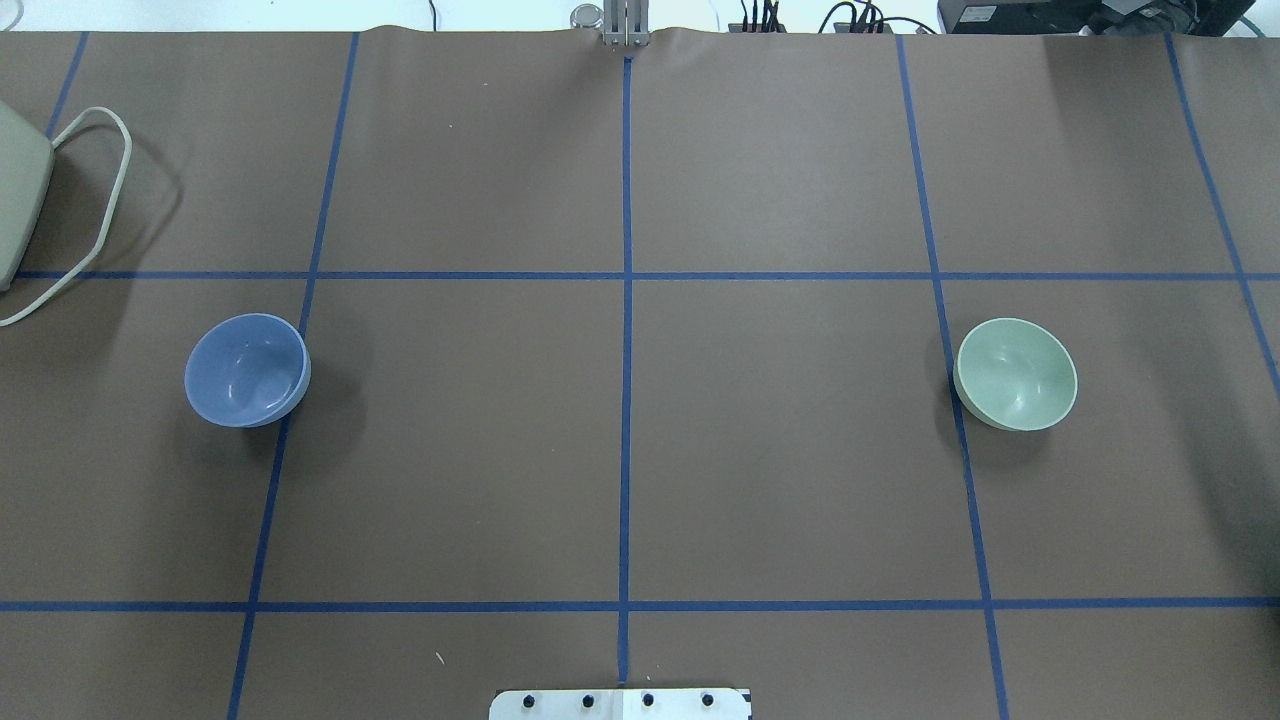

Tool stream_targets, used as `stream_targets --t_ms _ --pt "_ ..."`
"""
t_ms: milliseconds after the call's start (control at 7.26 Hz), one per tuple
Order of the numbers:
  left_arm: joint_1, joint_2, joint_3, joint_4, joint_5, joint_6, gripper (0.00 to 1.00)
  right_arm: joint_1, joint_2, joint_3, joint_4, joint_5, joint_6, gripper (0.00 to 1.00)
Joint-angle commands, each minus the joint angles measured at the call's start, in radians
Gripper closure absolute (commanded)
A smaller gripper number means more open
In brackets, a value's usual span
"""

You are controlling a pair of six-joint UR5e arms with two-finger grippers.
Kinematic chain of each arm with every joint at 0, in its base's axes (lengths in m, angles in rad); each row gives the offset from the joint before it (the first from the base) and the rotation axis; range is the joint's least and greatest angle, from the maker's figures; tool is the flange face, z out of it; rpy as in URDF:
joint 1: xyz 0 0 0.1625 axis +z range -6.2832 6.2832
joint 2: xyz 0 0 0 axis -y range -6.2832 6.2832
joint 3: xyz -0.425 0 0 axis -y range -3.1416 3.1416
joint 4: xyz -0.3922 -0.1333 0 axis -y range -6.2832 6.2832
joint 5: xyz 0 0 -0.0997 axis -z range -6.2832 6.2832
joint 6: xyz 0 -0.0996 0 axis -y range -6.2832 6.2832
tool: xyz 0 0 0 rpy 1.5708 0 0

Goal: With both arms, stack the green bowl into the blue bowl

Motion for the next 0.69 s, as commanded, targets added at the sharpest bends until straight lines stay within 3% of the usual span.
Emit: stream_targets --t_ms 0,275,551 --pt "0.183 -0.023 0.007 0.0 0.138 -0.281 0.01 -0.147 0.016 0.021 0.103 -0.071 0.286 0.0" --pt "0.352 -0.057 0.009 -0.006 0.312 -0.502 0.01 -0.215 0.018 0.022 0.126 -0.143 0.352 0.0" --pt "0.451 -0.089 0.001 -0.009 0.366 -0.567 0.01 -0.216 0.016 0.022 0.128 -0.144 0.352 0.0"
